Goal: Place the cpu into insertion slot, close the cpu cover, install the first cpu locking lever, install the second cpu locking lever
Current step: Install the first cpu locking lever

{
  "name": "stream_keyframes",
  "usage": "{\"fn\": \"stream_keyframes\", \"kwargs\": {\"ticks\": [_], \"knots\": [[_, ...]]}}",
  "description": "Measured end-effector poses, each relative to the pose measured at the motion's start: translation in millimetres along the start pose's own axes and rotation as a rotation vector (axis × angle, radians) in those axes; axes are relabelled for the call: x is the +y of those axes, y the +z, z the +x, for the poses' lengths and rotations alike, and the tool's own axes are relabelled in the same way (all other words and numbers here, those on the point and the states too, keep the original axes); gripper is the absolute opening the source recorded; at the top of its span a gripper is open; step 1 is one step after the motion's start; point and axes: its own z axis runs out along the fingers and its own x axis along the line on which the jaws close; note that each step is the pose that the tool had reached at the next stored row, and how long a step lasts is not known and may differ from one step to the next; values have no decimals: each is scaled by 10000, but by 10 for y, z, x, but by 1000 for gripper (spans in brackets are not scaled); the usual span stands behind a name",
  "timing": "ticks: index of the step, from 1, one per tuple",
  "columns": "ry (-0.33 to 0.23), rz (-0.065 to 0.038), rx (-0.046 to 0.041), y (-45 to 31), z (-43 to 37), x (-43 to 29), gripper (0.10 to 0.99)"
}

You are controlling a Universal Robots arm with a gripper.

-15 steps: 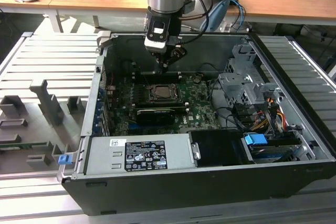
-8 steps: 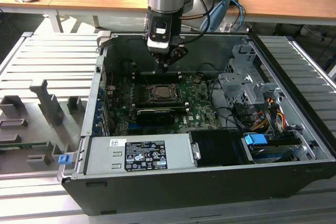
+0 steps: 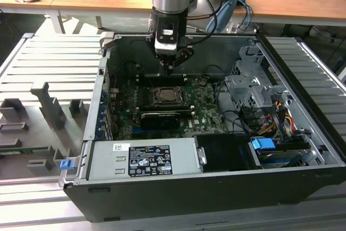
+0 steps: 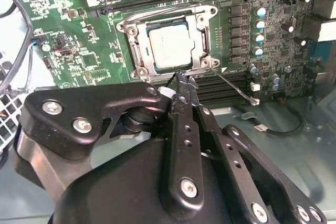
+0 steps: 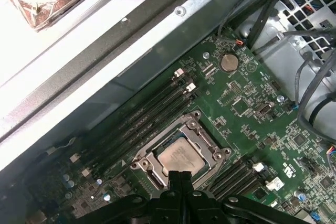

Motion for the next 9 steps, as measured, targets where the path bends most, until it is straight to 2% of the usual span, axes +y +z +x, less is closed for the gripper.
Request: {"fn": "stream_keyframes", "kwargs": {"ticks": [9], "knots": [[-729,-3,28,0,0,0,106]]}}
